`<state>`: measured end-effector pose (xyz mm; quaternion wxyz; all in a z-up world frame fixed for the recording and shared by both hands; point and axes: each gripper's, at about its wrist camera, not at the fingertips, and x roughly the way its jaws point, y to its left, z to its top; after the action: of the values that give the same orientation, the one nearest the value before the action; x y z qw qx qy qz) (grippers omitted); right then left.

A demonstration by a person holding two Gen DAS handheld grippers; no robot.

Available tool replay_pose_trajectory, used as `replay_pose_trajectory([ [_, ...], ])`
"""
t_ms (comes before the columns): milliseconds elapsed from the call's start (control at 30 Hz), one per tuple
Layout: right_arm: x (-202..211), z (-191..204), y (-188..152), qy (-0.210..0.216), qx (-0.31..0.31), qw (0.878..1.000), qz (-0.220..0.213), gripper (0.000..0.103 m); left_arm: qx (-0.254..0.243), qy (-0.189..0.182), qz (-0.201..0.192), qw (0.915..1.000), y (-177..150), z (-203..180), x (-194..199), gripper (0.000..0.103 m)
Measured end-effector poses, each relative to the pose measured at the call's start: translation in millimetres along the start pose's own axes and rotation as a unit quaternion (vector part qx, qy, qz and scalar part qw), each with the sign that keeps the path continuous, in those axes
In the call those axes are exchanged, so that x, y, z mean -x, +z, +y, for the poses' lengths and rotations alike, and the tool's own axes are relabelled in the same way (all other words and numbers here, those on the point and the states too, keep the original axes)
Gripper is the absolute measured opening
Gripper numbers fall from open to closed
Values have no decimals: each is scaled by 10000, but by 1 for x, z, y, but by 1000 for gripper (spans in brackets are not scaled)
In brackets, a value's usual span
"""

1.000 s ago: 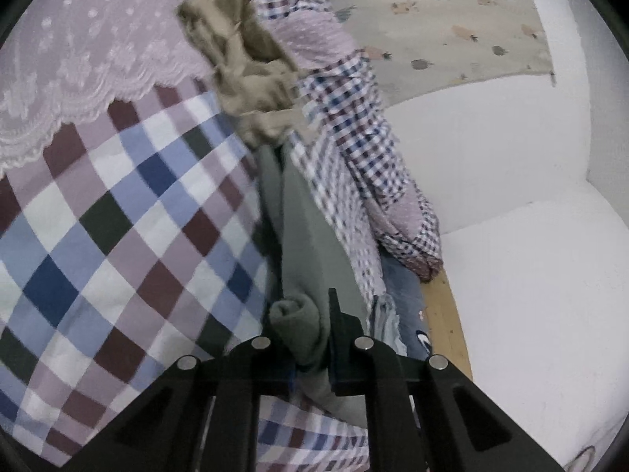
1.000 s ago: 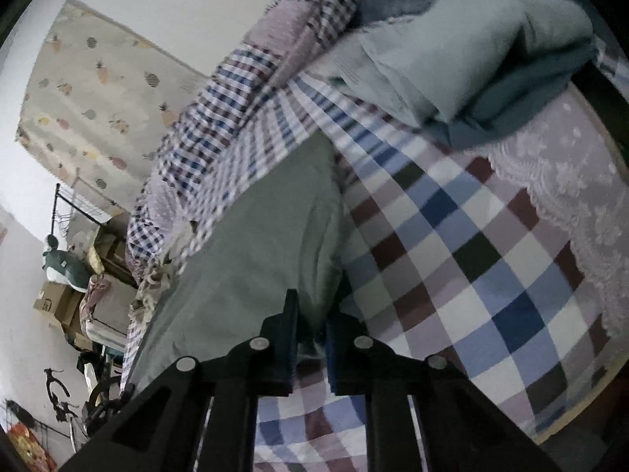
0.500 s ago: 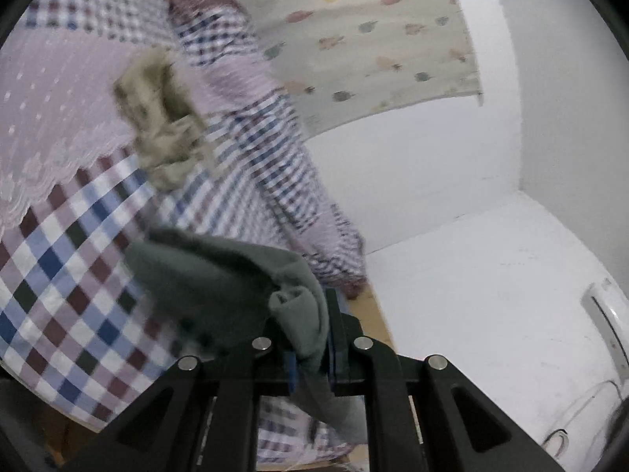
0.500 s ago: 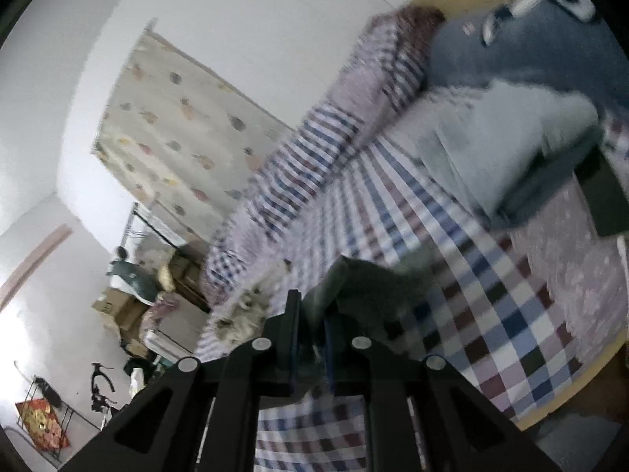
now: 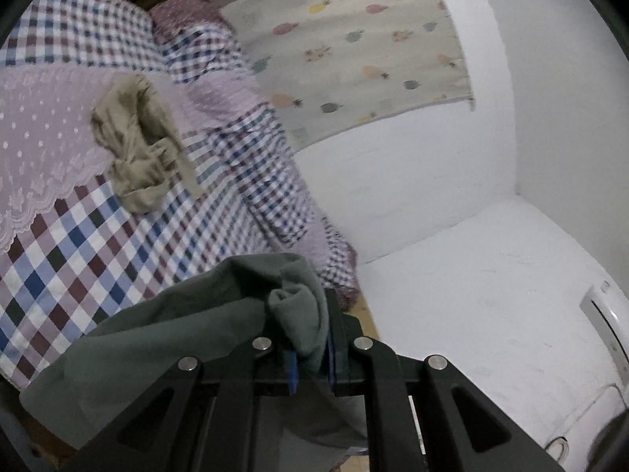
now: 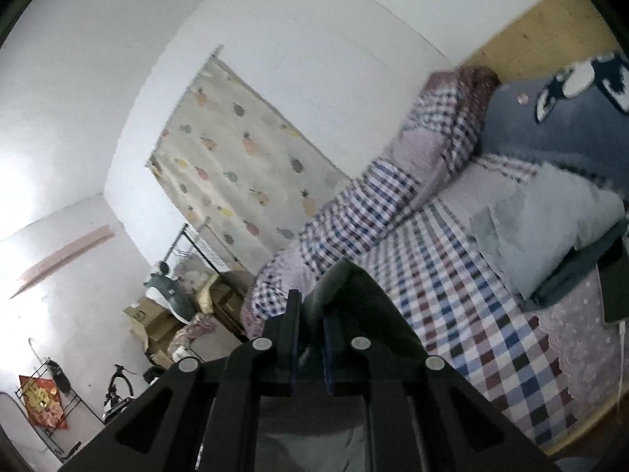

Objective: Fold clothes
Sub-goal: 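Lift the held side edge with both grippers and fold it over the body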

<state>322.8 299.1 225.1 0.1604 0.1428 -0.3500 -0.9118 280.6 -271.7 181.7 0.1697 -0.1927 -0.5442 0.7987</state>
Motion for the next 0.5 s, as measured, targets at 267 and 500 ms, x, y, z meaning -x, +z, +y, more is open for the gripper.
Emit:
replay_pose_trajectory([
  [267,-88,-56,2,-606,-103,9975,342,8,-42,795,270,9965,28,39,-98,9],
  [500,-192,-105,20,-959,-241,9915,851,8,307,1704,460,9838,72,87,-202,10],
])
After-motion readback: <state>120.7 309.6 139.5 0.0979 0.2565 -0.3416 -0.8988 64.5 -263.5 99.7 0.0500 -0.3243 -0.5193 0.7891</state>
